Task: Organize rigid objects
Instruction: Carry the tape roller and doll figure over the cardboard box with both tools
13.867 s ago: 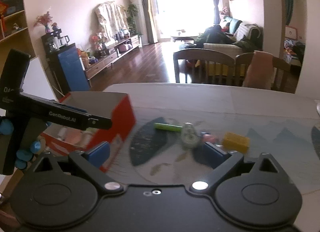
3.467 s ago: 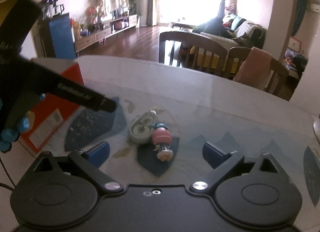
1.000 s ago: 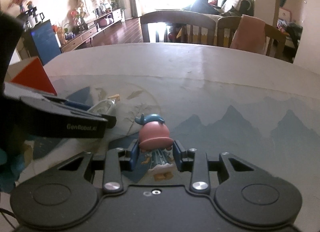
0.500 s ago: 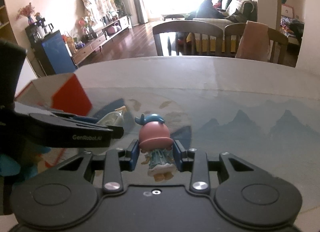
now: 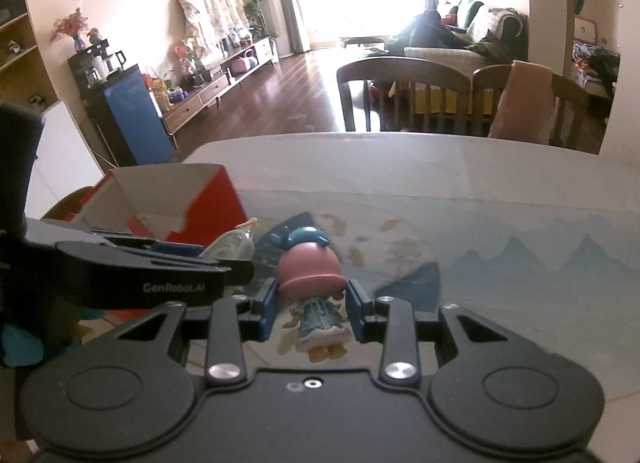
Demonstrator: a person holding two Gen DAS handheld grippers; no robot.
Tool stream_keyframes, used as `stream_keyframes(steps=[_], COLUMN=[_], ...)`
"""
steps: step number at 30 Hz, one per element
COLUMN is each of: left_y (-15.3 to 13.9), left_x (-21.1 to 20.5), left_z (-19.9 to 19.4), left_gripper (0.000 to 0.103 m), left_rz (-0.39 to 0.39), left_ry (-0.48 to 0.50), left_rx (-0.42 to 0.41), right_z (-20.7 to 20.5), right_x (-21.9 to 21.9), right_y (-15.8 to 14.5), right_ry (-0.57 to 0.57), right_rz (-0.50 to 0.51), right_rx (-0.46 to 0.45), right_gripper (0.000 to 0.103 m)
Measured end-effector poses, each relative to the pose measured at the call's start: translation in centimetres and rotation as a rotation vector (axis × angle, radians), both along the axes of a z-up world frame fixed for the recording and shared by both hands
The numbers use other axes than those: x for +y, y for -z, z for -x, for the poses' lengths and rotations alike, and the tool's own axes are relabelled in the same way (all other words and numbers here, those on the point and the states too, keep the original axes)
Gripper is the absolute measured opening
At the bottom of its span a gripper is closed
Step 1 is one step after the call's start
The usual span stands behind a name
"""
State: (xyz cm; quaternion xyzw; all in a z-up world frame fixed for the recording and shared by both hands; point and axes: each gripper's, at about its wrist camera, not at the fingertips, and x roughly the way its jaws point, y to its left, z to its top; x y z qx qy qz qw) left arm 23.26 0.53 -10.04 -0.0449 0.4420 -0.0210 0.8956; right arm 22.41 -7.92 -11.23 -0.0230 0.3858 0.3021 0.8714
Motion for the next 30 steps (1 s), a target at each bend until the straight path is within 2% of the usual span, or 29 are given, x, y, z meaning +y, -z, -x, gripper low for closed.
stream_keyframes(steps=[8,16,30], left_y=[-2.2,-3.1,-3.4], left_x=[4.5,9.8,19.3], left_z=[2.0,3.2,4.1], left_gripper=[0.047,0.047,0.047], left_rz=[0.001,-0.006,-0.019], left_ry=[-0.019,-0.061,-0.127], left_rx=[-0.017,-0.027,-0.026], right_z=[1.5,2.6,2.4], right_x=[4.3,9.5,17.2], right_y=[-1.8,-2.2,-1.3], right_ry=[-0.034,-0.078,-0.104], right_rz=[-0.007,-0.003,0.010], right_rx=[-0.028,-0.043,-0.032], right_gripper=[0.035,0.035,0.035])
